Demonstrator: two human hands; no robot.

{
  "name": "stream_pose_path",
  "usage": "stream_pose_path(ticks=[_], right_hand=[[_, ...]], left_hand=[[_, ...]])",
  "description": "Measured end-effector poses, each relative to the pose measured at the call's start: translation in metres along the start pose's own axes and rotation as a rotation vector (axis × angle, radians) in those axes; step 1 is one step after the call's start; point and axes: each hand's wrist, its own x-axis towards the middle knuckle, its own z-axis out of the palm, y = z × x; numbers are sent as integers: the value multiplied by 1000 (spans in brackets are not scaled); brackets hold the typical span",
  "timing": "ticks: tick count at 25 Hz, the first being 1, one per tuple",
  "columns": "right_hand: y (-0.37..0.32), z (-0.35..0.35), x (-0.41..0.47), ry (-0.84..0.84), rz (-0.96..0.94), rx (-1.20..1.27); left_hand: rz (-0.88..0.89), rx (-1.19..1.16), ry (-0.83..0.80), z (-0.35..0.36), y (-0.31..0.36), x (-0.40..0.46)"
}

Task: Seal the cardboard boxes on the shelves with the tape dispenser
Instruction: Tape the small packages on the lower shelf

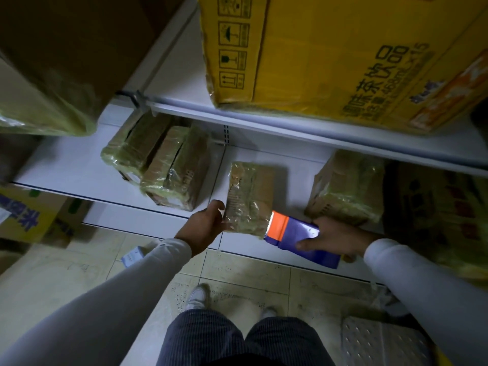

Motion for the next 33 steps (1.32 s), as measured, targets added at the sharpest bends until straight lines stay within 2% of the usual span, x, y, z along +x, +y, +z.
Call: stream_pose_path(ticks=[4, 6, 8, 11, 12, 14, 17, 24, 28, 33], right_hand=[[-3, 0, 4, 17, -21, -123], [-2, 3, 6, 18, -11, -89], [-1, 8, 6, 15, 5, -5], [-2, 15, 9, 2, 5, 64], [-3, 17, 10, 4, 2, 56], [-4, 20, 12, 12, -3, 57], [-1, 25, 12, 11, -16, 94], [32, 13, -18, 15, -51, 132], [46, 15, -30, 68, 37, 27], [17, 46, 3, 121, 188, -13]], left_hand=[[48, 68, 21, 2, 2, 15], [59, 81, -21, -1, 2, 15], [108, 195, 5, -2, 1, 11], [363, 434, 51, 3, 9, 19], [461, 511, 2, 6, 12, 26], [535, 641, -108, 13, 16, 40], [531, 734, -118, 20, 10, 50], [495, 645, -137, 18, 7, 56], [458, 609, -131, 20, 6, 55], [376, 611, -52, 31, 16, 50]])
